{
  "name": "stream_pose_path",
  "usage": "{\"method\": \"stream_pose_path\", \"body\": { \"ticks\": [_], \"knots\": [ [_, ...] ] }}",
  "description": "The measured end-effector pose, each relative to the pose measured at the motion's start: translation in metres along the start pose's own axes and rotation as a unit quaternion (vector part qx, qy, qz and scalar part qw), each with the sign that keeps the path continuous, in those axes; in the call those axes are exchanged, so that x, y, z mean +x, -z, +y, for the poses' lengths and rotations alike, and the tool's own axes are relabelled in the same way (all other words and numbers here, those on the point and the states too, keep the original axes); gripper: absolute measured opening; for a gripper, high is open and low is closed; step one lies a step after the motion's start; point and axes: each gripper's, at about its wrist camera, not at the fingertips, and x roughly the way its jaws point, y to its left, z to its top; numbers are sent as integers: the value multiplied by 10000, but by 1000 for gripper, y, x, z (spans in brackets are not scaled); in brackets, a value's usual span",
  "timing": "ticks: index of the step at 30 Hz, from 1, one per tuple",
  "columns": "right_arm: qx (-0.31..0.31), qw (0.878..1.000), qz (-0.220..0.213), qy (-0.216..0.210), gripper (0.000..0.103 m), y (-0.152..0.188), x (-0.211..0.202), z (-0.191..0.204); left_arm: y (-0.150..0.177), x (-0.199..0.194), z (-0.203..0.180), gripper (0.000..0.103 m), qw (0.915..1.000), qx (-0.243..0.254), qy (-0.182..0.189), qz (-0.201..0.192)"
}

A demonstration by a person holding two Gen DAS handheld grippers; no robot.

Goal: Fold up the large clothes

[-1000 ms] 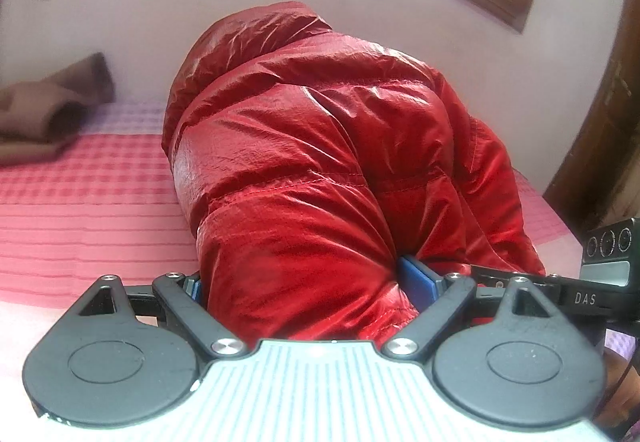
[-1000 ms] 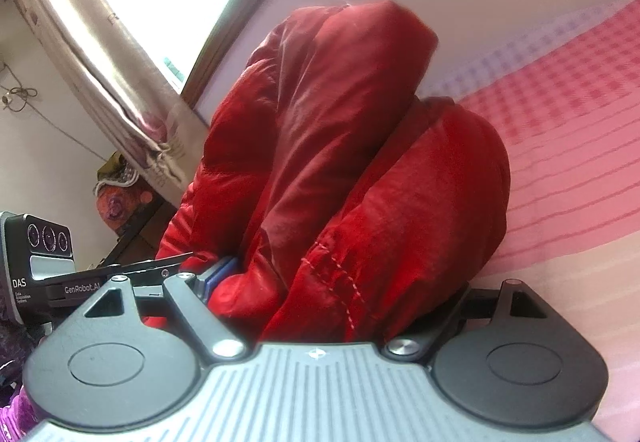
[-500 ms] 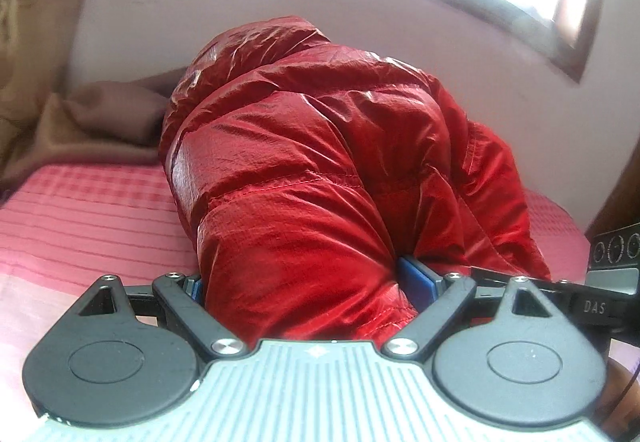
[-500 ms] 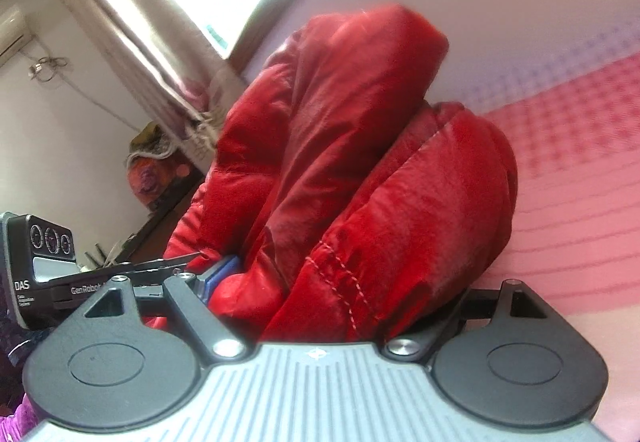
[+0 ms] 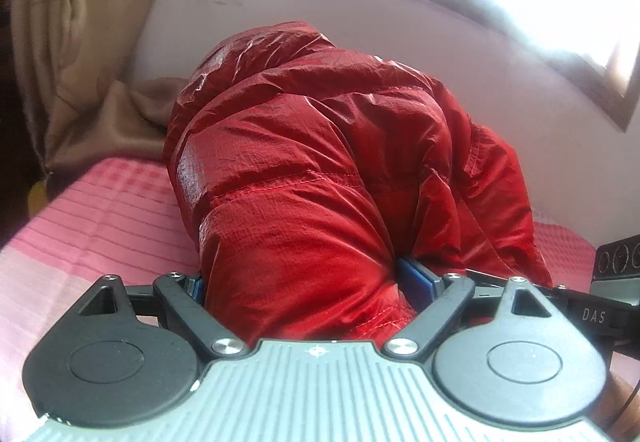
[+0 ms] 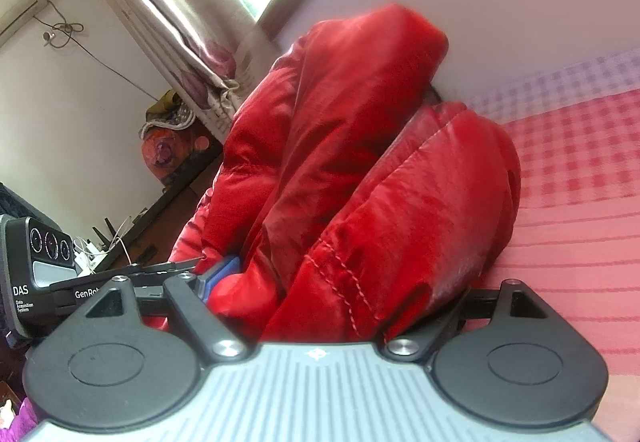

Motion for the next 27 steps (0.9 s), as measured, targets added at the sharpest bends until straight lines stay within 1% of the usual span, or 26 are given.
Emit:
{"method": "stream_pose_path", "body": {
  "ticks": [3, 9, 13, 16, 18, 20, 21, 23, 25, 27],
  "knots": [
    [-16, 10000, 9, -66, 84, -2, 10, 4, 4, -15, 2, 87, 10000, -34, -72, -53],
    [15, 9997, 50, -231, 84, -3, 34, 5, 7, -25, 8, 87, 9996, -189, -201, -62],
    [-56, 9997, 166, -166, 84, -1, 47, -3, 14, -30, 5, 87, 9991, -335, -251, 3],
    [-84, 9996, 265, 4, 84, -1, 57, -10, 21, -37, 2, 92, 9988, -394, -298, 9],
    [-139, 9995, 293, 59, 84, 2, 59, -14, 27, -43, -5, 97, 9988, -290, -394, -18],
    [-178, 9992, 330, 134, 84, 3, 62, -17, 33, -46, -13, 103, 9981, -169, -597, -63],
    [-200, 9990, 354, 189, 85, 4, 63, -17, 36, -49, -18, 103, 9978, -97, -651, -86],
    [-410, 9977, 404, 357, 89, 6, 66, -15, 41, -54, -22, 103, 9979, -160, -627, -61],
    [-452, 9967, 443, 516, 98, 7, 69, -15, 46, -60, -26, 103, 9979, -184, -612, -63],
    [-578, 9952, 431, 664, 102, 9, 70, -15, 52, -66, -31, 103, 9981, -196, -590, -61]
  ]
}}
